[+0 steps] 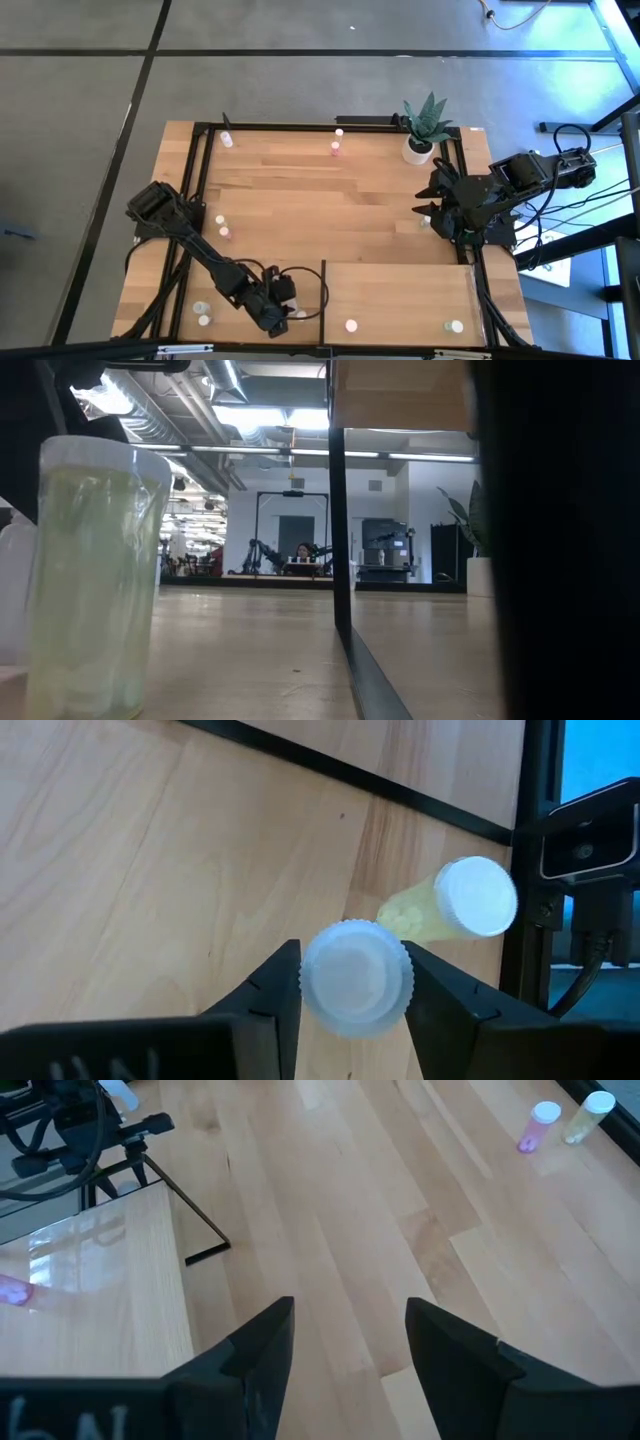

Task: Pick and place medicine bottles onto shelf by color
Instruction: Put the bottom right transparent pill bottle on the shelf

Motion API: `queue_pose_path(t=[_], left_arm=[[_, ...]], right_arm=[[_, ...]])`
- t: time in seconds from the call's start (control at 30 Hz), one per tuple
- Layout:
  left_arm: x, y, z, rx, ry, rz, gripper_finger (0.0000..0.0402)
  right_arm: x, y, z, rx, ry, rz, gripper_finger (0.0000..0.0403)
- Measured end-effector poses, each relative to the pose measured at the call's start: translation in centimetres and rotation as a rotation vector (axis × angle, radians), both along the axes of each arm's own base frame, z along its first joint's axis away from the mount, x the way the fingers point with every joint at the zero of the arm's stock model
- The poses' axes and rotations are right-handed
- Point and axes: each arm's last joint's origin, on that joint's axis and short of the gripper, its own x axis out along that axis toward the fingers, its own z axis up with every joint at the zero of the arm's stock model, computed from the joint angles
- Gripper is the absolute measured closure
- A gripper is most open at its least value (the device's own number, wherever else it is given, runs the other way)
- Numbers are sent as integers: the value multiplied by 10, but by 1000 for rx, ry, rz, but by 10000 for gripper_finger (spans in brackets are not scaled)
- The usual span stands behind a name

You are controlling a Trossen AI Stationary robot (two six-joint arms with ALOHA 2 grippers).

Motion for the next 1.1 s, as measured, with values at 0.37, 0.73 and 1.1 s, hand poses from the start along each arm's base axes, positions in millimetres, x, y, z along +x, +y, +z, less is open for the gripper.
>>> queue_pose_path(t=[0.37,0.73,1.1], left_arm=[[-4,4,16,-15,-16,2,275],[-18,35,57,31,-2,61,276],[-27,99,98,103,12,209,276]], right_arm=[[0,0,0,0,0,1,208],[0,0,0,-2,0,2,208],[0,0,0,-28,5,44,208]])
